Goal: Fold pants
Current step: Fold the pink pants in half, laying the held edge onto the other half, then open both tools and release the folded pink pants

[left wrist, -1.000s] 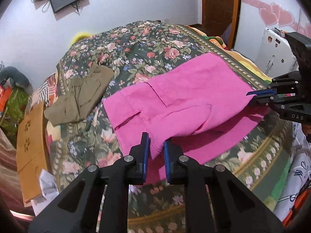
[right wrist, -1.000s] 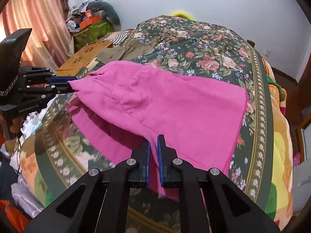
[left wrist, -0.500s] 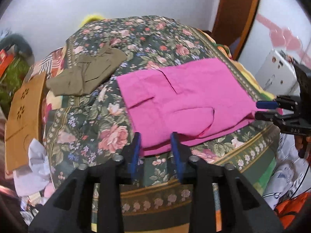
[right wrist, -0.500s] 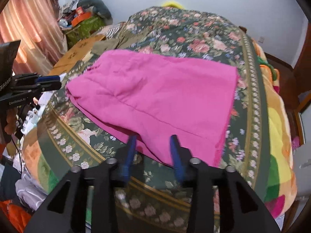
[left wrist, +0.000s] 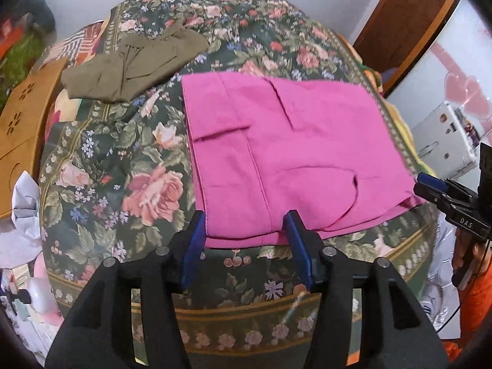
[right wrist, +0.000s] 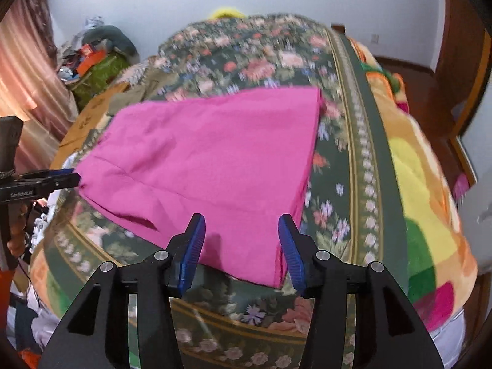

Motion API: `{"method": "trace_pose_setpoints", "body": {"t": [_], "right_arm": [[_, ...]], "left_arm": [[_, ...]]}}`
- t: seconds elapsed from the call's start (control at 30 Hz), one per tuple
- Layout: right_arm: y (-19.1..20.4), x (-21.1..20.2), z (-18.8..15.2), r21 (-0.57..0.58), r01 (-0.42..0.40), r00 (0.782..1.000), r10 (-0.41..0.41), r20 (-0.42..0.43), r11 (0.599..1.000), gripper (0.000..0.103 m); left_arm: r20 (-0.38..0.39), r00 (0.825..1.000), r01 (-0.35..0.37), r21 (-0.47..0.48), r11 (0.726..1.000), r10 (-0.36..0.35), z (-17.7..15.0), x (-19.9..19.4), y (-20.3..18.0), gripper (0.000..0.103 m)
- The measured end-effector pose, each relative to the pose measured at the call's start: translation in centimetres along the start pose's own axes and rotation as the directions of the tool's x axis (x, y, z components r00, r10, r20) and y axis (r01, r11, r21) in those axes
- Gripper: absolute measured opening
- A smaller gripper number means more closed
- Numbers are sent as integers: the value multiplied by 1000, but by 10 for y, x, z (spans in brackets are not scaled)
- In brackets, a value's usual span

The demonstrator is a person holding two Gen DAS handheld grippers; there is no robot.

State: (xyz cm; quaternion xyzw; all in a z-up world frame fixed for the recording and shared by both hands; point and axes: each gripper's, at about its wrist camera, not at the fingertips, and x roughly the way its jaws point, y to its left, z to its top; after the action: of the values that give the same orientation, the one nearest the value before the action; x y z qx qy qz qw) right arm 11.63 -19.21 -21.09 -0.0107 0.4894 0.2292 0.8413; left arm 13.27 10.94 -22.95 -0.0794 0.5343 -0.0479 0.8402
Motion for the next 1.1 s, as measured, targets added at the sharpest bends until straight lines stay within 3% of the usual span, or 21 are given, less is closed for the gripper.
{"method": "trace_pose_setpoints", "body": {"t": [0.03,0.1,0.17,0.23,0.43,0.7,0.73,0.8,0.83,0.93,1.1], "right_arm": [[-1,6,-4,0,-2,1000,2,-23,1000,45],[-1,15,-11,-9,4,999,-4,-50,1000,45],[0,13,-15,-31,13,999,-14,-29,999,46],[0,13,-15,-34,13,999,-14,-30,999,46],[-2,12,-18,-52,8,1000,-10,-29,999,45],[-3,13,-19,-42,1,1000,-2,-23,999,46],[-3,13,-19,-41,0,1000,-1,-23,999,46],[-3,13,-19,-40,2,1000,-3,-23,999,46],[-3,13,-19,-38,1,1000,-2,-22,999,46],[-3,12,-19,-34,2,1000,-2,-22,999,46],[-3,12,-17,-26,0,1000,-1,-29,1000,46]], "left_arm": [[6,1000,-9,-2,1000,9,-1,1,-1,48],[16,1000,-4,-4,1000,5,-2,1,-1,34],[32,999,-9,-2,1000,9,-1,-2,-2,25],[51,998,-29,6,1000,29,-1,-6,-3,23],[45,998,-45,19,999,44,-8,-7,2,23],[56,996,-70,-6,998,71,-16,-13,12,40],[50,995,-84,-8,996,85,-17,-13,14,39],[44,983,-179,-6,984,179,-18,-12,19,38],[44,982,-181,-17,983,182,-19,-14,24,38],[51,995,-81,-80,993,86,-19,-24,40,38],[110,992,-63,-61,996,70,-7,-44,31,38]]}}
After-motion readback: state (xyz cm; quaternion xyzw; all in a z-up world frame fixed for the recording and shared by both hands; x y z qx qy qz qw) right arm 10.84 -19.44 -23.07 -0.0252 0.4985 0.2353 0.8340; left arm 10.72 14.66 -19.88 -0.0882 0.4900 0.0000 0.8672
